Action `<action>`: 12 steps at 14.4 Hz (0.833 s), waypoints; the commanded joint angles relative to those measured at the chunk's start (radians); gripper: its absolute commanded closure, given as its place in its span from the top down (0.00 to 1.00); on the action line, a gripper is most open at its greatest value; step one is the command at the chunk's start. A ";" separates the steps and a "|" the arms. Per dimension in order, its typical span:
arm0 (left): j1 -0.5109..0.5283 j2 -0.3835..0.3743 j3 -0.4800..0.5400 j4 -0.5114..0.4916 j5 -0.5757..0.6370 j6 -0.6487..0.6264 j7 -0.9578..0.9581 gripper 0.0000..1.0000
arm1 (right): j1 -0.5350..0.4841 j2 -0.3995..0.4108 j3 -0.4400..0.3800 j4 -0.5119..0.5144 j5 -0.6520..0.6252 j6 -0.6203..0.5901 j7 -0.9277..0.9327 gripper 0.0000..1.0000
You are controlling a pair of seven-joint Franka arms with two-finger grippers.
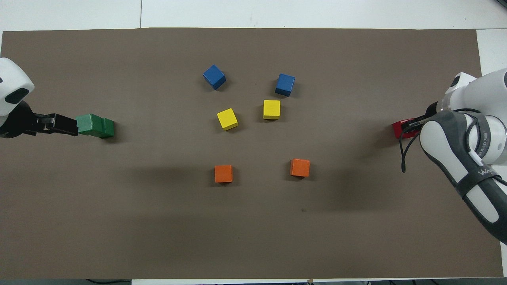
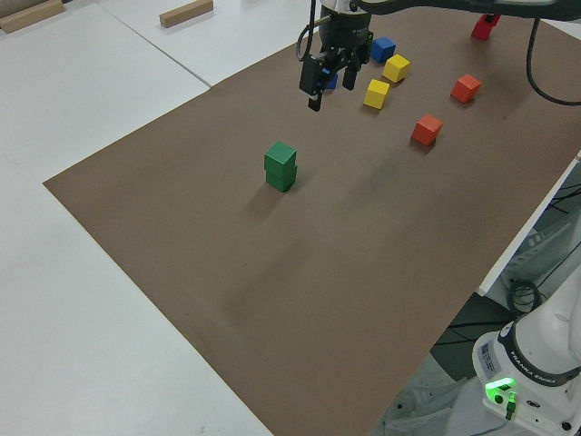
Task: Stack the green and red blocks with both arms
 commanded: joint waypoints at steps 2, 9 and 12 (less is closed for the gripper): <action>-0.017 -0.003 0.013 -0.027 -0.009 -0.023 0.009 1.00 | -0.008 -0.009 0.006 -0.022 0.000 0.027 0.007 0.06; -0.018 -0.021 0.015 -0.029 -0.009 -0.014 -0.005 1.00 | -0.008 -0.009 0.006 -0.021 0.000 0.029 0.033 0.93; -0.023 -0.020 0.016 -0.022 -0.009 -0.014 -0.005 1.00 | -0.008 -0.009 0.006 -0.021 0.000 0.027 0.034 1.00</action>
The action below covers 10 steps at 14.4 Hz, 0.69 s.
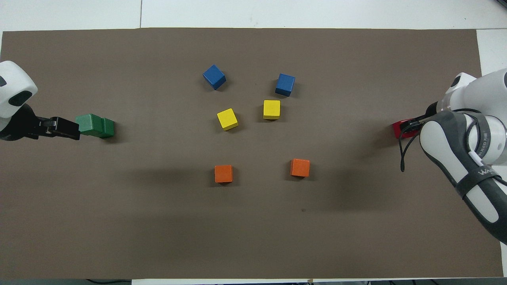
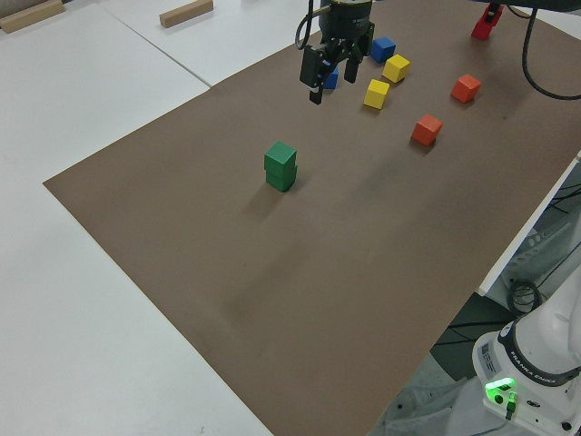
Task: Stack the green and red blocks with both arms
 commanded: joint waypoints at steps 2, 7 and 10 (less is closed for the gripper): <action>-0.017 -0.003 0.014 0.039 -0.008 -0.012 0.000 1.00 | -0.008 -0.009 0.006 -0.020 0.000 0.025 0.016 1.00; -0.053 0.003 -0.001 0.072 0.056 -0.051 0.005 1.00 | 0.000 -0.035 0.014 0.024 0.004 -0.051 0.060 1.00; -0.048 0.002 -0.010 0.072 0.041 -0.020 -0.003 1.00 | 0.003 -0.095 0.026 0.075 0.017 -0.146 0.080 1.00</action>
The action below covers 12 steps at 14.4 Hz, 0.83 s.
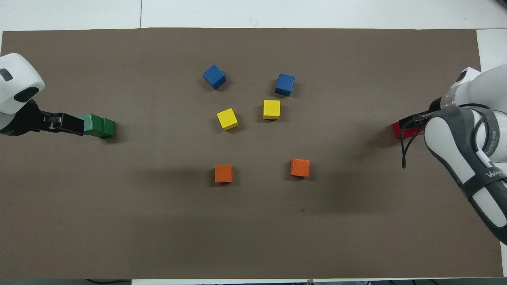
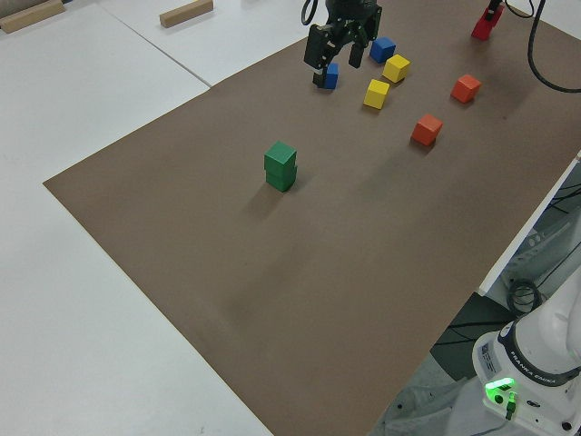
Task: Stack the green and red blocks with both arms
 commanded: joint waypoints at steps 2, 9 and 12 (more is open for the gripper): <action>0.008 0.000 0.005 0.015 0.007 0.032 -0.006 1.00 | -0.006 -0.117 0.025 0.025 0.016 -0.088 0.021 1.00; 0.020 -0.009 0.018 0.002 -0.064 0.034 -0.009 1.00 | -0.006 -0.247 0.044 0.147 0.021 -0.341 0.060 1.00; 0.020 -0.009 0.018 0.001 -0.062 0.036 -0.003 1.00 | -0.004 -0.225 0.045 0.270 0.059 -0.476 0.162 1.00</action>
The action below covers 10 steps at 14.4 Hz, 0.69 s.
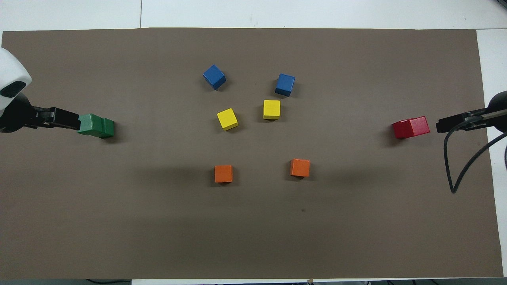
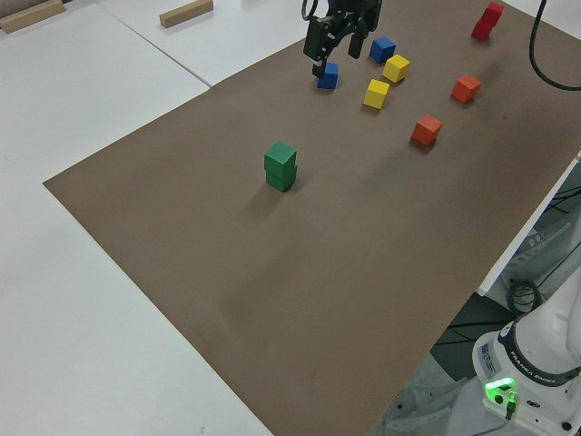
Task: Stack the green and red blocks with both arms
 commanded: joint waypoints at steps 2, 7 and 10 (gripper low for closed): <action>0.002 -0.006 0.001 -0.007 -0.011 0.021 -0.001 1.00 | -0.006 0.048 0.011 0.106 0.010 -0.086 0.043 1.00; 0.005 -0.009 0.005 -0.015 -0.009 0.017 -0.001 1.00 | 0.035 0.077 0.012 0.190 -0.031 -0.125 0.029 1.00; 0.005 -0.012 0.007 -0.018 -0.009 0.015 0.000 1.00 | 0.040 0.055 0.017 0.190 -0.024 -0.132 0.018 1.00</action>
